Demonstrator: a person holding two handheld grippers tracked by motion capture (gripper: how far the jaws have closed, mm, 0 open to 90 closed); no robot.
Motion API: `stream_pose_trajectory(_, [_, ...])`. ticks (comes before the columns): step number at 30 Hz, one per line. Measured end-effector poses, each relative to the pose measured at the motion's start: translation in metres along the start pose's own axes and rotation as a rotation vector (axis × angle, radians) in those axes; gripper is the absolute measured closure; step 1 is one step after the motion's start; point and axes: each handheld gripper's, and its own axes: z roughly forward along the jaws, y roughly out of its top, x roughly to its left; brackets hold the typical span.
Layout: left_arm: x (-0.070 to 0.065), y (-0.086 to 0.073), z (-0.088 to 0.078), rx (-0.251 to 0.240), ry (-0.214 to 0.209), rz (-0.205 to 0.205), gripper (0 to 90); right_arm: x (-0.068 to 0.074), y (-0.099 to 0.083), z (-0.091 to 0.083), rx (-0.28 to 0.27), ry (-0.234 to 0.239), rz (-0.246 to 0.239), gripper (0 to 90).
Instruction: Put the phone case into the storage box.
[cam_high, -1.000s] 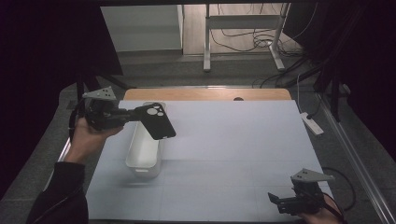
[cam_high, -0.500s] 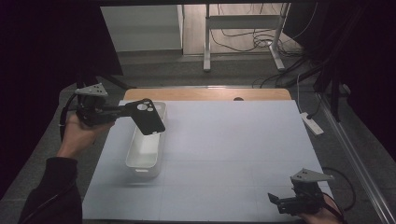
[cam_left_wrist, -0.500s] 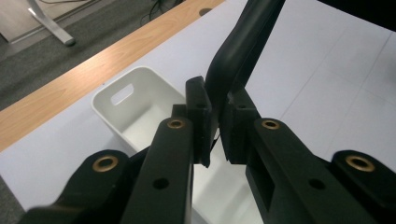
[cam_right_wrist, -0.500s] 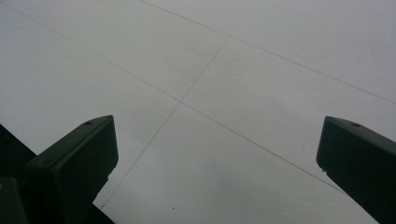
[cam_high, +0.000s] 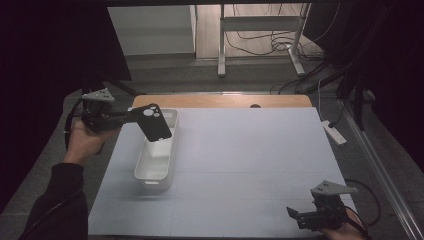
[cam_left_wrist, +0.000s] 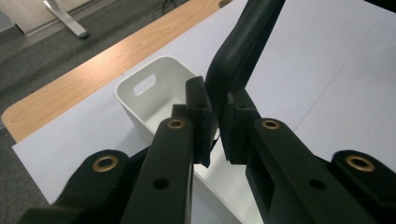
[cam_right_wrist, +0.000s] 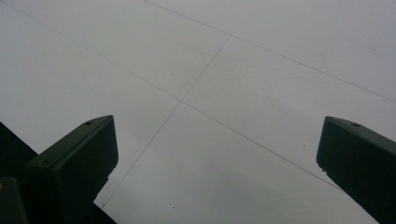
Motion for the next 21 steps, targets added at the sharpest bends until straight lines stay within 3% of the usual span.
stream_pose_trajectory(21, [0.023, -0.004, 0.039, 0.027, 0.026, -0.015, 82.4, 0.001, 0.0, 0.001, 0.014, 0.007, -0.012, 0.0])
